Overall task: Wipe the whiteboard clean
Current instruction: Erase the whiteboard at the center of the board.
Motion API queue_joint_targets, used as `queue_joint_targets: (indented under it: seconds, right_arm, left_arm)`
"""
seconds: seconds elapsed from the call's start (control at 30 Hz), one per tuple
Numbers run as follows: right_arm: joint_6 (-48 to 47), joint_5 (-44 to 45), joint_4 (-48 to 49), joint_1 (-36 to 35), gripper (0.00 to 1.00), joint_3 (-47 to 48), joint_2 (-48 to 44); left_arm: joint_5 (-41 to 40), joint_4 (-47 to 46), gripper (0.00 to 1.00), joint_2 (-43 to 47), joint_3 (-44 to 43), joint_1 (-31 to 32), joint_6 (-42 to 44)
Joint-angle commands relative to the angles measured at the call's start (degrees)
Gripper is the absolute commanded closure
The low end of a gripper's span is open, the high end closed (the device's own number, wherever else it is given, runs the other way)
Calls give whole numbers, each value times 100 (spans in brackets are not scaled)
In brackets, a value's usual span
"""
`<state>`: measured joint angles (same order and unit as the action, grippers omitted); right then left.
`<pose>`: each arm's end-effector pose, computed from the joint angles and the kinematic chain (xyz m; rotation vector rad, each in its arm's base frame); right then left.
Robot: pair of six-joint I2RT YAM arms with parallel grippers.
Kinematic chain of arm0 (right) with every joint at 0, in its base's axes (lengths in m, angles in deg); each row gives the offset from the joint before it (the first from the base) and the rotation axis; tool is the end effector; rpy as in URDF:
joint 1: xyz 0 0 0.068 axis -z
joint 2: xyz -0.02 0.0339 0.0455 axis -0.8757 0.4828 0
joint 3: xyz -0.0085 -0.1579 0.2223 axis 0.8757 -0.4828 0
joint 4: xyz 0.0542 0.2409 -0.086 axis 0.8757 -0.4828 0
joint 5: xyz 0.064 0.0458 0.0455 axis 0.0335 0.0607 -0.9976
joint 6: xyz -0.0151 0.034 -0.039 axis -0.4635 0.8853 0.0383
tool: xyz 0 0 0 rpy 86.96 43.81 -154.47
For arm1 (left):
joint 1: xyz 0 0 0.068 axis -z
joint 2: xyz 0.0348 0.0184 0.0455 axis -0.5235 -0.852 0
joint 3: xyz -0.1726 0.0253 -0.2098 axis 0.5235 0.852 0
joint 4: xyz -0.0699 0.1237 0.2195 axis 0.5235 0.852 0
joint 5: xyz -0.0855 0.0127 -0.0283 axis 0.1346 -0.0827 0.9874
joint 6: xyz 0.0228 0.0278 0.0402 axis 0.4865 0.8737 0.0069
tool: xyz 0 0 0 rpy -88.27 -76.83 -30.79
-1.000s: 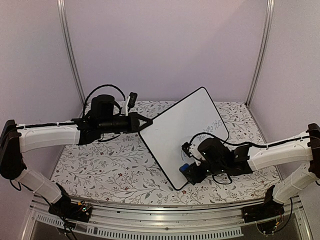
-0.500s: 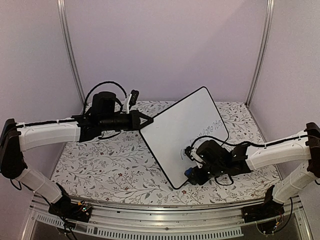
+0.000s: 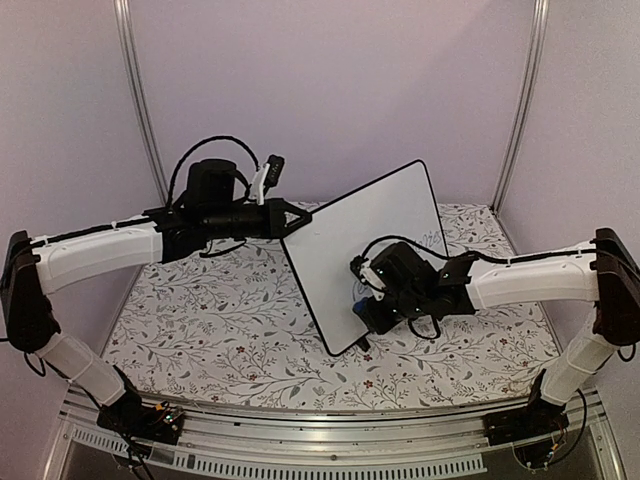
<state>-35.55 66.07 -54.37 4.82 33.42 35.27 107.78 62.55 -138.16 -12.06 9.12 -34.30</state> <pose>0.1898 0.2739 0.1974 -0.8339 2.3486 0.3183 0.2592 -0.2392 0.3151 0.4469 1.9879 -1.1498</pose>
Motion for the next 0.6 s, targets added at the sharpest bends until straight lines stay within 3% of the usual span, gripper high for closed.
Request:
queue_joint_targets:
  seconds: [0.0, 0.3, 0.57]
  right_arm:
    - [-280, 402, 952, 180, 84, 365, 192]
    - [-373, 303, 1216, 212, 84, 89, 5]
    - [-566, 210, 1301, 436, 84, 531, 268]
  left_arm:
    - [197, 124, 100, -83, 154, 99, 51]
    - [232, -213, 100, -153, 584, -155, 144]
    - [323, -311, 100, -201, 638, -245, 75]
